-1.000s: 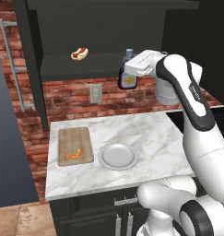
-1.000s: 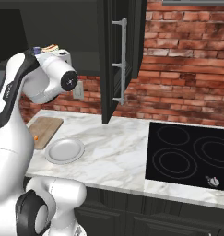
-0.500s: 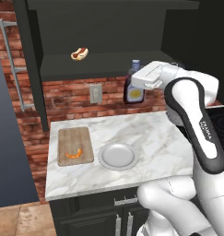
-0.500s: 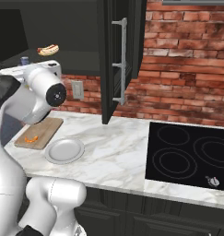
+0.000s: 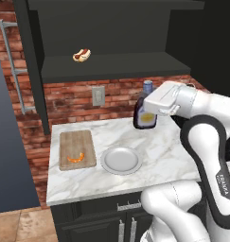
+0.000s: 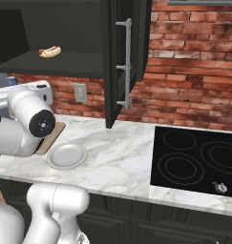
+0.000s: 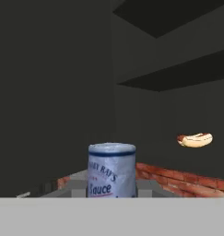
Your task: Pick the shrimp from the plate and place it on the cutting board. Then pick the condiment bottle from the cabinet and place it next to the cutting board.
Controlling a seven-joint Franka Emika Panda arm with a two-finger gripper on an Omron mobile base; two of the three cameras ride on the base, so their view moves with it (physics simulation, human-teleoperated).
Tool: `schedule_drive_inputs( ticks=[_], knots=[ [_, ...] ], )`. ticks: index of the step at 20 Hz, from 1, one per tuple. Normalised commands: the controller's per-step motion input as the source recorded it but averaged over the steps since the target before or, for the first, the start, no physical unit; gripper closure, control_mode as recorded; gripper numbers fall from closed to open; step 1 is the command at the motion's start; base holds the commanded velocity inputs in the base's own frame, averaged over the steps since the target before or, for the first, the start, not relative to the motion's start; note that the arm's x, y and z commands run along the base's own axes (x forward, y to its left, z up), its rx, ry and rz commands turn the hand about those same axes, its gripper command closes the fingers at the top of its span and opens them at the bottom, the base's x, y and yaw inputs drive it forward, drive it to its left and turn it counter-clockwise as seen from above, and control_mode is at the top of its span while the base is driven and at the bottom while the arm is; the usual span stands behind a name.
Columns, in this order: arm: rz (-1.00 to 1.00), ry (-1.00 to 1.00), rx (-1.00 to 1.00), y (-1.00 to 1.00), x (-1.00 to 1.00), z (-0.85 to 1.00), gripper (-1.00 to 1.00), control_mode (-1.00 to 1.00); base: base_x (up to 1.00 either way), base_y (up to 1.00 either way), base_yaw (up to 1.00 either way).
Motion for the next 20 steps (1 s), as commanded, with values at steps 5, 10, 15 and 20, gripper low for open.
schedule_drive_inputs(
  ticks=[5,10,15,20],
  knots=[
    [0.00,0.00,0.00,0.00,-0.52,-0.48,1.00,-1.00,0.00,0.00,0.00],
    [0.00,0.00,0.00,0.00,-0.26,-0.69,1.00,-1.00,0.00,0.00,0.00],
    [0.01,0.00,0.00,0.00,-0.15,-0.83,1.00,-1.00,0.00,0.00,0.00],
    [0.02,-0.03,0.00,0.00,-0.25,-0.78,1.00,-1.00,0.00,0.00,0.00]
  ],
)
